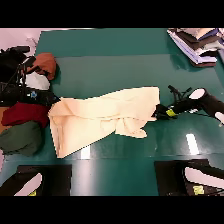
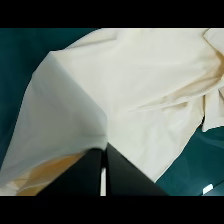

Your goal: Fold the shirts.

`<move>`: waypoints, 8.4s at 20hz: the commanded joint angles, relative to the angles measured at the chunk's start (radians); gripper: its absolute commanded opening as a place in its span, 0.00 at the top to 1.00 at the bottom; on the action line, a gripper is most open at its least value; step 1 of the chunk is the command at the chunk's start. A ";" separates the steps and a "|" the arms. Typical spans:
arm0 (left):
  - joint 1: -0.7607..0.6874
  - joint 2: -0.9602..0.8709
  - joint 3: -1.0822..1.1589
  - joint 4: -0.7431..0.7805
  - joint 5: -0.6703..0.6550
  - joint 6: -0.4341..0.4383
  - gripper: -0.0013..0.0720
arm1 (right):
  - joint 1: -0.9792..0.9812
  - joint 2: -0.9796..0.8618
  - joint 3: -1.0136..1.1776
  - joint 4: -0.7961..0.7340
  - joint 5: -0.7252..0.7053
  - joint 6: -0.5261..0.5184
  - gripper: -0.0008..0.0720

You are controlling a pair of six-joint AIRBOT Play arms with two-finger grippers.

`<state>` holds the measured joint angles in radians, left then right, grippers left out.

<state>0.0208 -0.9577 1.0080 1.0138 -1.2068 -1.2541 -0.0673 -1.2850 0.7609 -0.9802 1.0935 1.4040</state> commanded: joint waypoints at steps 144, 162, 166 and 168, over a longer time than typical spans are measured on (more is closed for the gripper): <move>-0.058 -0.667 0.588 0.184 0.254 -0.203 0.95 | -0.127 -0.420 1.056 -0.271 0.245 0.054 0.97; -0.055 -0.661 0.368 0.150 -0.060 -0.122 0.26 | -0.129 -0.112 0.443 -0.400 0.151 0.016 0.49; -0.055 -0.490 0.349 0.356 -0.133 -0.166 0.26 | -0.151 -0.001 0.396 -0.404 0.214 0.007 0.49; -0.055 -0.354 0.250 0.440 -0.156 -0.186 0.13 | -0.162 0.119 0.322 -0.396 0.232 -0.006 0.49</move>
<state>-0.0341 -1.4498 1.3342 1.3132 -1.3186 -1.4029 -0.2161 -1.2793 1.1542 -1.3834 1.2926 1.4097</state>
